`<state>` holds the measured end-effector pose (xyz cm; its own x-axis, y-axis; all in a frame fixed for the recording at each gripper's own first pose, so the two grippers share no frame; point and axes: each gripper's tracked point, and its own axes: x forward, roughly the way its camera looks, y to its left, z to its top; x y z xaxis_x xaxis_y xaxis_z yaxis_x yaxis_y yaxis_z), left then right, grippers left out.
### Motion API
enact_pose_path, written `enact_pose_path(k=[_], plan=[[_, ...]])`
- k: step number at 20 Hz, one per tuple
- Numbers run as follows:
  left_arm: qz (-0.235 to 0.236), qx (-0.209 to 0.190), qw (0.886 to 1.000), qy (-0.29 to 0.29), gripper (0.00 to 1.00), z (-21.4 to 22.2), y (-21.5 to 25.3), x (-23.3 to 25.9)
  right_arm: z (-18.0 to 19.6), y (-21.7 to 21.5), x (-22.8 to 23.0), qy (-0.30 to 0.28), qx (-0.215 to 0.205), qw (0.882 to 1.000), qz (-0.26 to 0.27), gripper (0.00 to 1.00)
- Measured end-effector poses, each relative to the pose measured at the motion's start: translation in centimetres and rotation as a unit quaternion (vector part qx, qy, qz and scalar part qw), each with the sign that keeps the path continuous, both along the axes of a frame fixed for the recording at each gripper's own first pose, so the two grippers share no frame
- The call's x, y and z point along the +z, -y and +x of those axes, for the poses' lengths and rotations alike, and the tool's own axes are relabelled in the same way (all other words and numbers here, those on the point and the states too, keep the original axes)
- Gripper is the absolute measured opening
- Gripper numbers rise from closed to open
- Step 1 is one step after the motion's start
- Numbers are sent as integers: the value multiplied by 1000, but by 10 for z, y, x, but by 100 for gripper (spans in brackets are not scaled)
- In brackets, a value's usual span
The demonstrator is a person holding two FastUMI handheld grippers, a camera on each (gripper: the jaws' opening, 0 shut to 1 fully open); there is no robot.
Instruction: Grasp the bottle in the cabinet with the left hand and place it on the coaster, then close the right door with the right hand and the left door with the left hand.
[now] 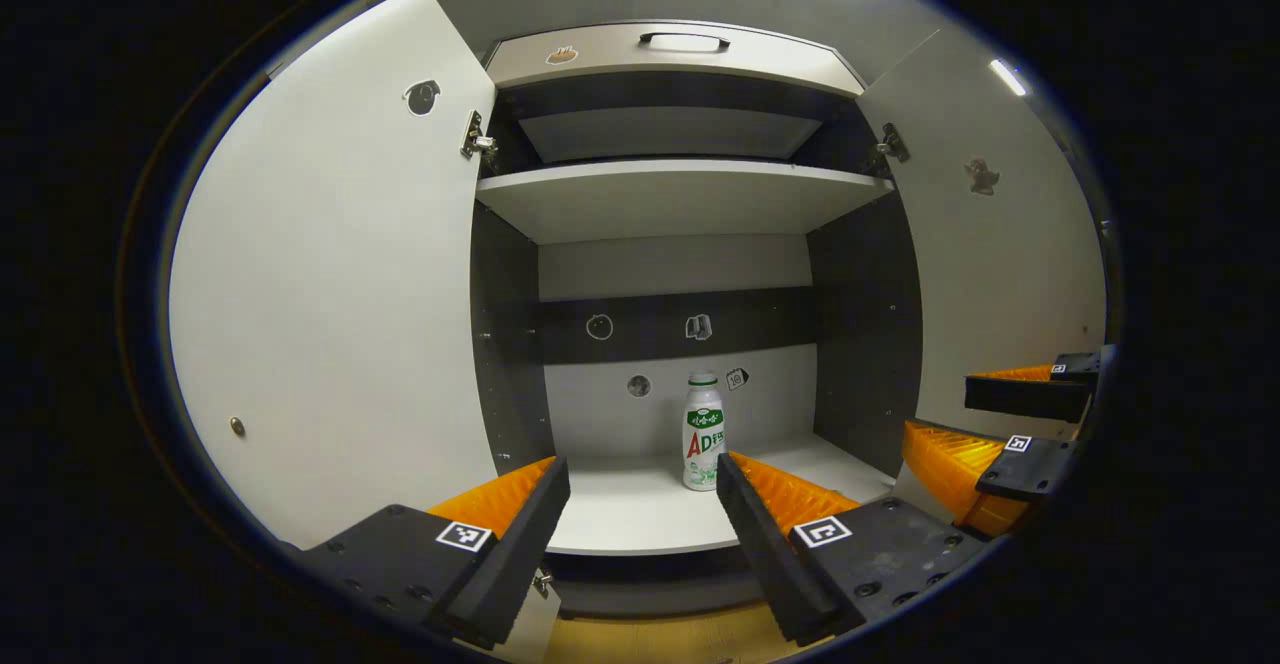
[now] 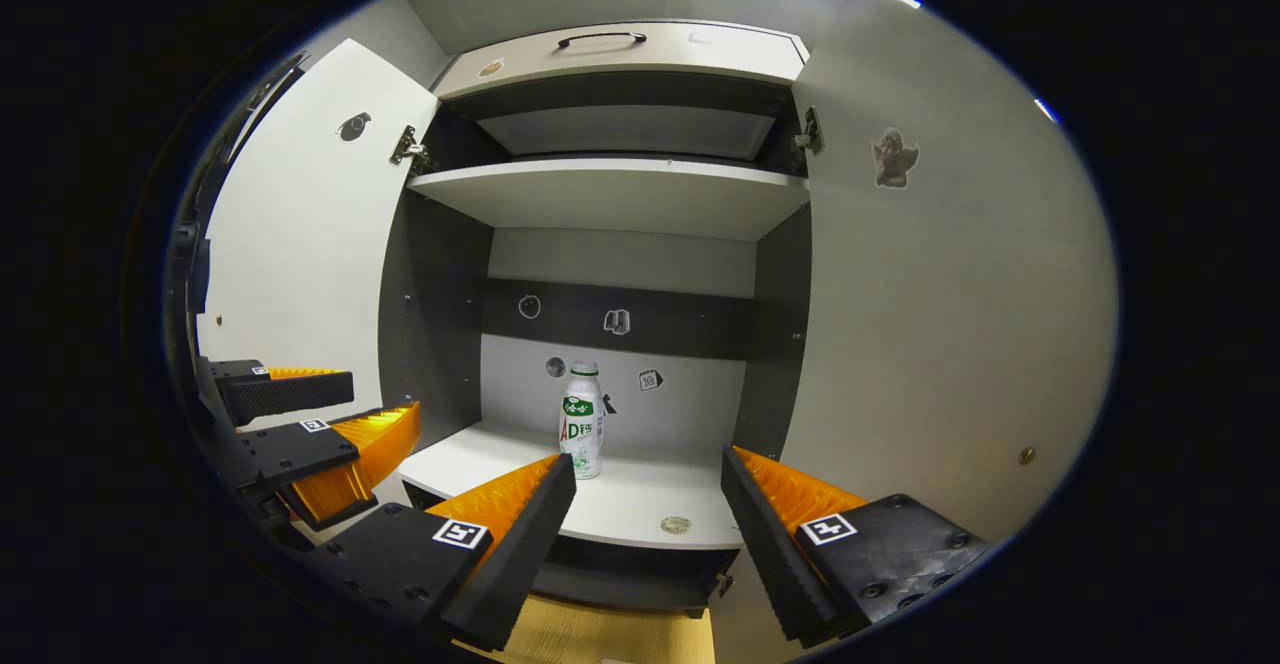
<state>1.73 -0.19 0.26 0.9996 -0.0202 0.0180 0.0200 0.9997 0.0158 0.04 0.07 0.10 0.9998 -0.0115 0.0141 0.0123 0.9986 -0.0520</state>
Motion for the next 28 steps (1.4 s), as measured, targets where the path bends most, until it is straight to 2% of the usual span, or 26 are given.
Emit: enact_pose_path(k=[10, 19, 22, 28], plan=[[11, -7, 1000, -2, 93, 61, 9, -7, 26, 10, -6, 4, -4, 1000, 3, 97], [4, -47, 999, 9, 93, 117, 41, -13, 59, 12, -26, -11, 4, 1000, -11, 98], [-8, -68, 997, 19, 93, 137, 54, -12, 67, 20, -33, -12, -7, 999, -31, 98], [10, -72, 997, 12, 93, 180, 67, -31, 81, 18, -43, -16, -2, 999, -34, 98]])
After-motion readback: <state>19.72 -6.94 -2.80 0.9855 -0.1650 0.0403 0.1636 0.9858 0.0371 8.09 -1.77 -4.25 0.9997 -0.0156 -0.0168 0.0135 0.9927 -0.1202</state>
